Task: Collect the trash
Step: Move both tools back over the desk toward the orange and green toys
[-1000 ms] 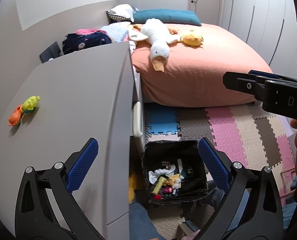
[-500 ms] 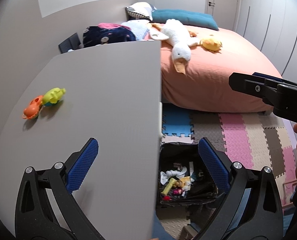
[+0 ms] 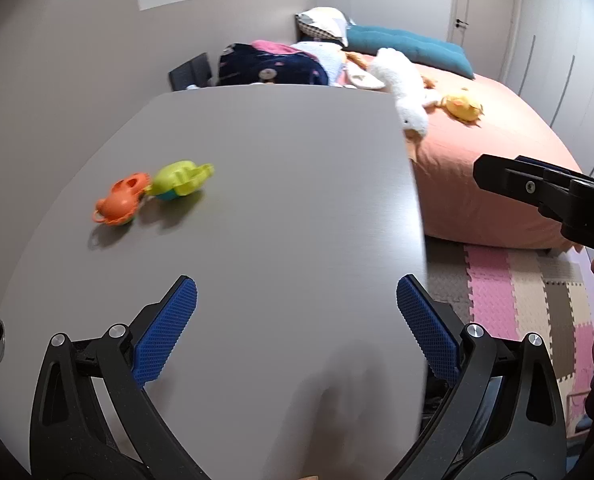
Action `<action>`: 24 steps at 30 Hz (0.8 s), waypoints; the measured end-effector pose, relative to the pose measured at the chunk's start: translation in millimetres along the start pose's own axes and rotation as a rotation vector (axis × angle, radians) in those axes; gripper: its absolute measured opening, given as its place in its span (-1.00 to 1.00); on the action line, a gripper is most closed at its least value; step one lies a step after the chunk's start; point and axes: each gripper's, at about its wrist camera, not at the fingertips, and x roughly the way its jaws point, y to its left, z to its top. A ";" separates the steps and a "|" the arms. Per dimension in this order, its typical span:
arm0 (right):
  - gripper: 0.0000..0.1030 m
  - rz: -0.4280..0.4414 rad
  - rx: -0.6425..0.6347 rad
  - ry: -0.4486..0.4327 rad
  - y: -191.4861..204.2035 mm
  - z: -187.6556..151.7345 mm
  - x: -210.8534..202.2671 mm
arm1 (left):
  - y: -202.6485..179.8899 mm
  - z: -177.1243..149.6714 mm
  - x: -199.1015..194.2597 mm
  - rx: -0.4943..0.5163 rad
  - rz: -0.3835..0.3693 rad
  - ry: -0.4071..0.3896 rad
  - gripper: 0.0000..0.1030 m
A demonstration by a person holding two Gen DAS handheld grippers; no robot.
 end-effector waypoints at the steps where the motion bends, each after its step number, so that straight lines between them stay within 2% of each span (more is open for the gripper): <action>1: 0.48 0.004 -0.003 0.004 3.8 1.0 3.1 | 5.0 -0.3 0.4 -0.009 0.003 -0.001 0.88; 24: 0.48 0.083 -0.048 0.087 73.1 21.6 73.7 | 102.2 4.8 20.8 -0.126 0.108 -0.023 0.88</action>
